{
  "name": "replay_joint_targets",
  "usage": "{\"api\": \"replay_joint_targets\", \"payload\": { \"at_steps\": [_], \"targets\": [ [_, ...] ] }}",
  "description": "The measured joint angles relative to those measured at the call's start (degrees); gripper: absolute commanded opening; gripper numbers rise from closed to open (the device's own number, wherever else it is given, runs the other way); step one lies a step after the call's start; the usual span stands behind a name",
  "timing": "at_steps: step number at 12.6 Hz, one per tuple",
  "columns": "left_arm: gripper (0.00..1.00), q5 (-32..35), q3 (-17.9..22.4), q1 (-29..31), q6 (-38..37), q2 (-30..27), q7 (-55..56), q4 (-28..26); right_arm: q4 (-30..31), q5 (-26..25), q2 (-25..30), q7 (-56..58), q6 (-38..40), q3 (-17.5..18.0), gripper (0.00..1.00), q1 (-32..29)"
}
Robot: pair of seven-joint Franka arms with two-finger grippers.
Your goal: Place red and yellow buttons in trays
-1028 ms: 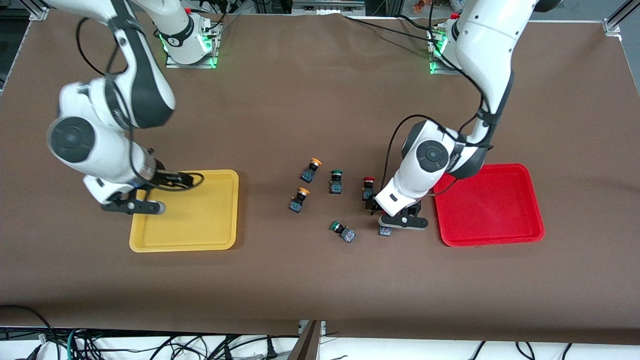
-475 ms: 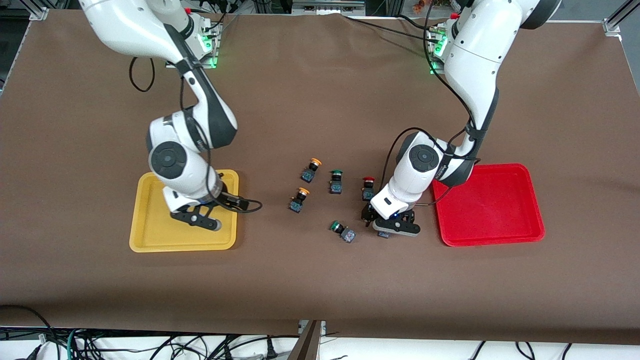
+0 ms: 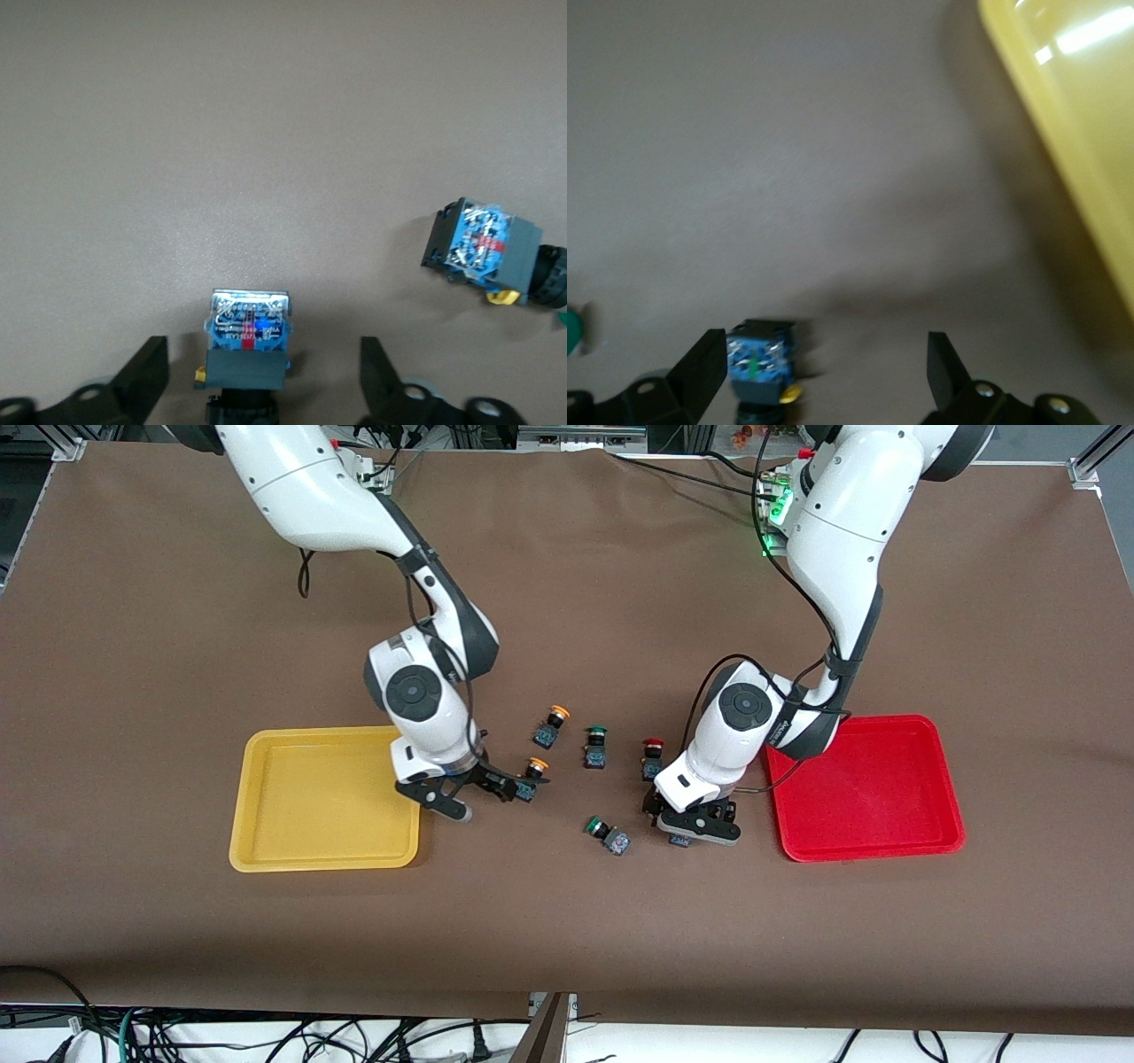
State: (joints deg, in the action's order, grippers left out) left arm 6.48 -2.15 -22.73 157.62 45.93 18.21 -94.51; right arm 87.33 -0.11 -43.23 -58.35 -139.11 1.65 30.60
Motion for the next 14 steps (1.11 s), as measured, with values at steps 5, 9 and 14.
{"api": "replay_joint_targets", "payload": {
  "at_steps": [5,9,14],
  "targets": [
    [0.18,0.01,0.38,1.06,0.08,0.22,-3.35,0.36,-7.03,-3.74,-5.88,-6.67,-0.08,-0.25,1.00,3.28],
    [0.18,0.02,0.39,2.89,-13.52,-4.56,-5.96,1.64,-10.04,-6.05,-9.58,-9.03,-0.12,-0.34,0.45,4.38],
    [0.23,0.11,0.84,10.29,-33.62,-12.05,-26.98,1.59,-10.45,-6.17,-9.71,-8.92,-0.12,-0.42,0.00,4.67]
  ]
}}
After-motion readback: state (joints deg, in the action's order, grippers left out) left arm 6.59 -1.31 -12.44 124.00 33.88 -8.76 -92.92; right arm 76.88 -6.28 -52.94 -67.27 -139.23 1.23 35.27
